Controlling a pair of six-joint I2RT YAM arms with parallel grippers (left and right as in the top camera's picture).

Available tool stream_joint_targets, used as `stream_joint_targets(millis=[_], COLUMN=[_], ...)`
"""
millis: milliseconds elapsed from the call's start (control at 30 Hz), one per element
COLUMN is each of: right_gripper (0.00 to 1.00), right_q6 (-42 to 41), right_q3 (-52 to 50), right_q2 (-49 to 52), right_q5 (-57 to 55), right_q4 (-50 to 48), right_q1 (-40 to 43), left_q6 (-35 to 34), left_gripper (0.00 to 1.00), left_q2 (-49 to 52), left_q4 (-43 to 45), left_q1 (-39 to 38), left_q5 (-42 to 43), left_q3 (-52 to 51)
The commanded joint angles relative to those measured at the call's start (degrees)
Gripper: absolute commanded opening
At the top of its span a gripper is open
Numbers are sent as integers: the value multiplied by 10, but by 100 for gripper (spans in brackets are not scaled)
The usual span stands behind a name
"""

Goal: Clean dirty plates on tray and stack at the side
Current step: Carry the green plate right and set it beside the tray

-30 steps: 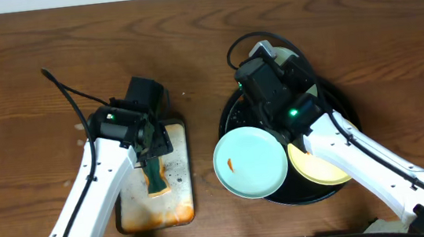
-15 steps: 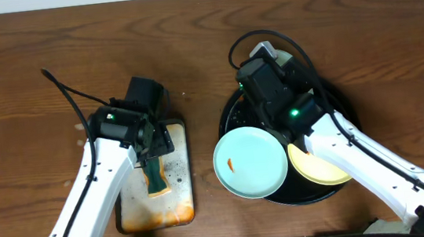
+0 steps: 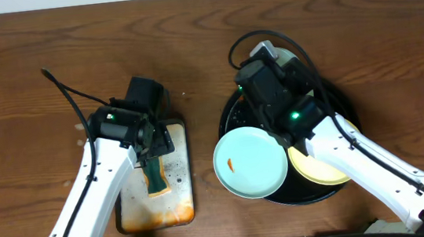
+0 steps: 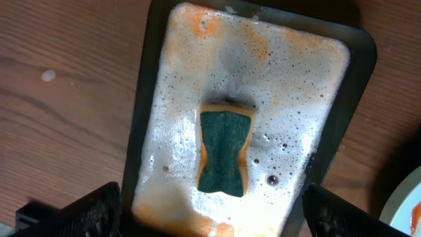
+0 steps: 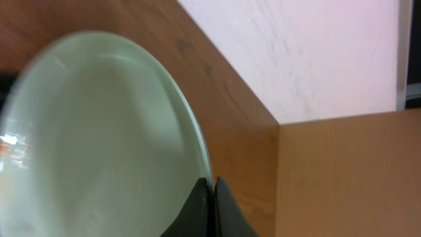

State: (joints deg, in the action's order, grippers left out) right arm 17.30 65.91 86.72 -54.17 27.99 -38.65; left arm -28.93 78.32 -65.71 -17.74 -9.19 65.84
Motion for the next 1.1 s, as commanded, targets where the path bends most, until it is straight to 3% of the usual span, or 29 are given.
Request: stream_joint_targets(millis=[0, 200, 433, 767, 900, 1067], right_gripper=[1, 1, 1, 1, 1, 1], right_q6=[-10, -40, -134, -258, -297, -335], right_q3=[12, 12, 12, 12, 12, 11], right_q2=[-16, -20, -27, -65, -58, -30], right_q5=[16, 17, 56, 485, 569, 581], right_q4=[-7, 9, 40, 86, 93, 94], right_q1=[8, 2, 91, 376, 498, 615], left_q6=[-3, -3, -3, -3, -3, -3], left_gripper=[88, 89, 88, 88, 88, 88], left_q2=[-1, -1, -1, -1, -1, -1], left_q4=[-1, -1, -1, -1, -1, -1], left_q1=[2, 2, 2, 2, 2, 2], left_q5=[-5, -5, -5, -5, -5, -5], left_q3=[-6, -6, -6, -6, -6, -6])
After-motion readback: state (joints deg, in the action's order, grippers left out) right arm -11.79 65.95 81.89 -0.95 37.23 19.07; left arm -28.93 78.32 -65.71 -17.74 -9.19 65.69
